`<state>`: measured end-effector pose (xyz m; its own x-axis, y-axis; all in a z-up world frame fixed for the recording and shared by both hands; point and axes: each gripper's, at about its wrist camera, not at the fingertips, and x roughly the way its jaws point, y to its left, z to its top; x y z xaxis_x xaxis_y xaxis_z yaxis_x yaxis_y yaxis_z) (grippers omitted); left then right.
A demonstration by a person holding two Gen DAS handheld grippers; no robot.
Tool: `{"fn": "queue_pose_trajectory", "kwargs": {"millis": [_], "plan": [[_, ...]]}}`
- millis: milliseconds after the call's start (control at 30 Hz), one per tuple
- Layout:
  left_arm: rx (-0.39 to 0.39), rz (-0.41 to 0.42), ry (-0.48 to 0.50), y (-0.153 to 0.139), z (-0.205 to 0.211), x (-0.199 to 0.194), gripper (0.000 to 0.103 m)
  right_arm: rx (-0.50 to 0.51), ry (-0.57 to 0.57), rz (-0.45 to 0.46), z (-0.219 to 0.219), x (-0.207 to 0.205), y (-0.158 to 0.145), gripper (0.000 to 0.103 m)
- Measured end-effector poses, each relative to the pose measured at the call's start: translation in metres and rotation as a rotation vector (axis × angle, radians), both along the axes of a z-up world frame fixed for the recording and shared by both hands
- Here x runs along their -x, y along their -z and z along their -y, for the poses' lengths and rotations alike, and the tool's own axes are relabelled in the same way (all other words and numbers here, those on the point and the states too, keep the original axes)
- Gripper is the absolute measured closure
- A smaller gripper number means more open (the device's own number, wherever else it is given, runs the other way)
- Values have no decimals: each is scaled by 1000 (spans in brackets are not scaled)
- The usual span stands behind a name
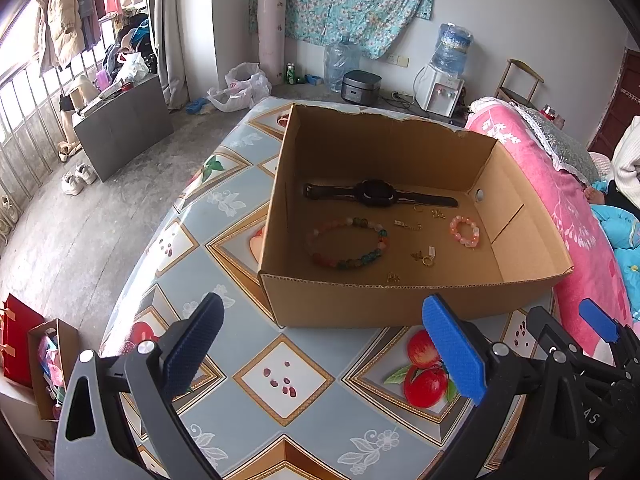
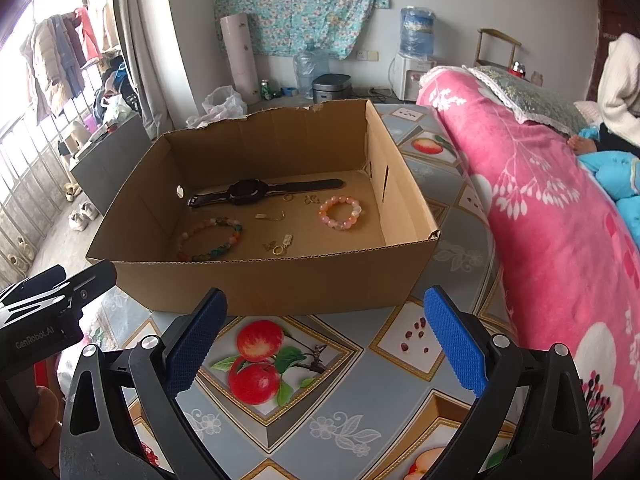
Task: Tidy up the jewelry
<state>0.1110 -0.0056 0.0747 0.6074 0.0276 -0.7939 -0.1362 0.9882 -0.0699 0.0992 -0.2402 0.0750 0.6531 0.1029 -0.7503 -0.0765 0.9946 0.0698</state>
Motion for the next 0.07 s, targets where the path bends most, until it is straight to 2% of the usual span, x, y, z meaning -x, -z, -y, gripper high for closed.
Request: {"fn": "queue_pose_trajectory", "kwargs": {"millis": [67], "plan": [[-2,1,-2,0,0,0,5,-1,-1,0,0,0,0,8]]}}
